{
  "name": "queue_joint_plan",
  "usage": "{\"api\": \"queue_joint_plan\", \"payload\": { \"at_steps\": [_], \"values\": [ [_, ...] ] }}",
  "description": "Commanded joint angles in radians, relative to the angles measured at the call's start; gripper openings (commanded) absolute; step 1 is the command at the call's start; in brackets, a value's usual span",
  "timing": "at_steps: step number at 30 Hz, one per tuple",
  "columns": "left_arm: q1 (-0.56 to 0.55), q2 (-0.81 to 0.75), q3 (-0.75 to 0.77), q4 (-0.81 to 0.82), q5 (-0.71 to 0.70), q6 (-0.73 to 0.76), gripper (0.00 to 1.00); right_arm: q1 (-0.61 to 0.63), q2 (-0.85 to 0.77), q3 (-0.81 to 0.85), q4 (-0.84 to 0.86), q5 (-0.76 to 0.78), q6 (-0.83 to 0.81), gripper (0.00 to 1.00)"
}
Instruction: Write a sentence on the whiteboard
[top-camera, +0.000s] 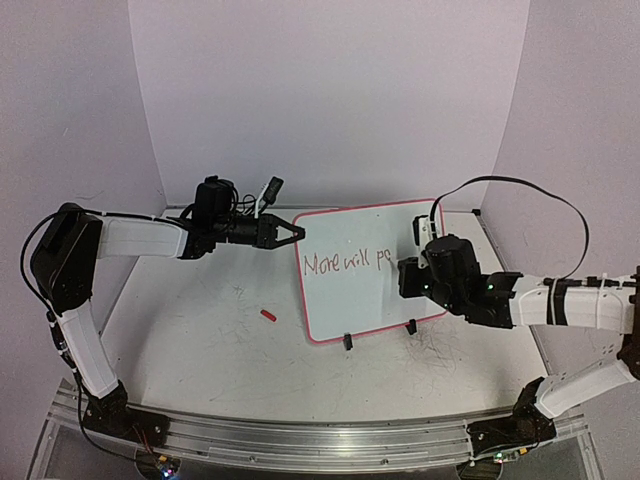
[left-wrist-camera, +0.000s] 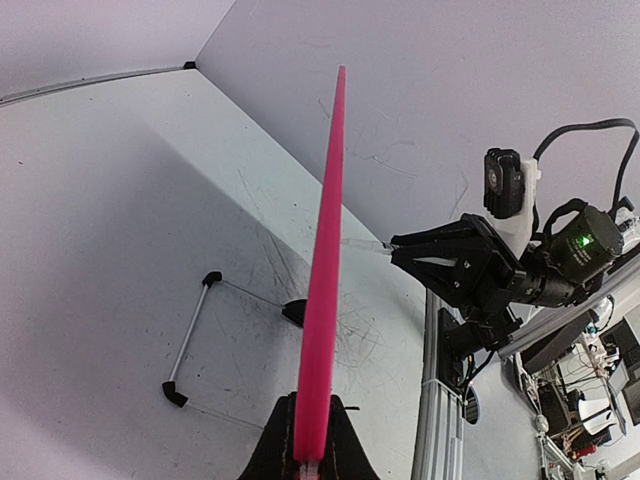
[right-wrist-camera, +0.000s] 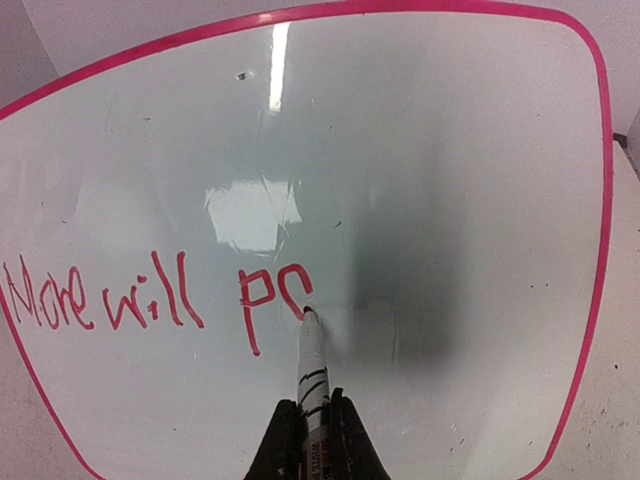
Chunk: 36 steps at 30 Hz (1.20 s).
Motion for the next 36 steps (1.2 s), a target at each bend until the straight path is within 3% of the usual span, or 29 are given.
{"api": "queue_joint_plan", "payload": {
  "at_steps": [1, 36],
  "values": [
    [-0.017, -0.010, 0.023, -0.051, -0.018, 0.000, 0.00, -0.005, 0.026, 0.059, 0.043, 0.046, -0.023, 0.00],
    [-0.017, -0.017, 0.021, -0.052, -0.023, 0.003, 0.00, -0.006, -0.076, 0.023, -0.005, -0.034, 0.005, 0.00]
  ]
}}
